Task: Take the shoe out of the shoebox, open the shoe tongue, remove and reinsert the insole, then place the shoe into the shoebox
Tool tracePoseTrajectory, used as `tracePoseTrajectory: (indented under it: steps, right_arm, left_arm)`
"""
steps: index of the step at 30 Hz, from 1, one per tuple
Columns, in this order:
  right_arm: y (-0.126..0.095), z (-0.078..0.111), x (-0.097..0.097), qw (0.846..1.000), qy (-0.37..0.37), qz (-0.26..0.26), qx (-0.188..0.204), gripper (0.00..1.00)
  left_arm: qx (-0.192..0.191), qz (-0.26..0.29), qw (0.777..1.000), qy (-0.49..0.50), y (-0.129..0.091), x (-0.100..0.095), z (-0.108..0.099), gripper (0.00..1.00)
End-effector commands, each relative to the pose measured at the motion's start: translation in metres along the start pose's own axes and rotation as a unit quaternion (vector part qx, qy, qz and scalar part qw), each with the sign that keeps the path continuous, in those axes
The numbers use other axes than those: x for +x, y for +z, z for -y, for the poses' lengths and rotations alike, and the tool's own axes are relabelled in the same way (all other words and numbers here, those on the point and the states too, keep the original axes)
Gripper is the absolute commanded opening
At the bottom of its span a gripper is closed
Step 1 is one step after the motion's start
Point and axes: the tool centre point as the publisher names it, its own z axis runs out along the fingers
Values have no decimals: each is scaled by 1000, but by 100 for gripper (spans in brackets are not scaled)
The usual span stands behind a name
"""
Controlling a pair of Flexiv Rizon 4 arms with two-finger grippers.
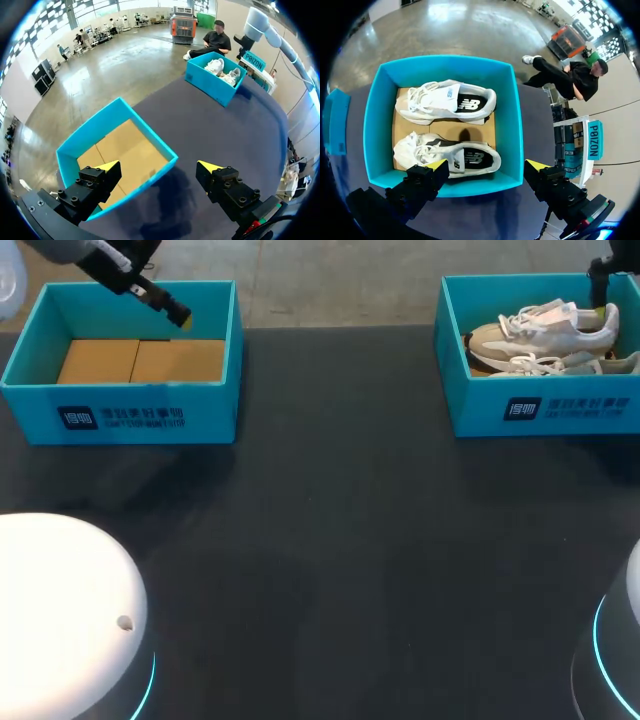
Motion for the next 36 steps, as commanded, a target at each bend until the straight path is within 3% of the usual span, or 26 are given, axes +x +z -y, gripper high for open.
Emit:
tracePoseTrajectory:
  steps: [1, 9, 14, 24, 36]
  right_arm:
    - [0, 2, 0, 1000, 0, -1, -3, 100]
    - [-4, 23, 6, 997, -24, -26, 73, 100]
    - [-15, 40, 6, 995, -29, -43, 88, 100]
    - [-40, 71, 8, 995, -30, -68, 71, 100]
    - [-48, 101, 24, 995, -42, -76, 46, 100]
  left_arm:
    - [-44, -17, 995, -89, -8, 4, -2, 100]
    - [-117, -12, 963, -242, -15, 4, -4, 100]
    - [-154, -17, 940, -305, -8, 4, -10, 100]
    - [-171, -3, 901, -398, 17, 11, -14, 100]
    - [-199, 16, 910, -364, 50, 26, 4, 100]
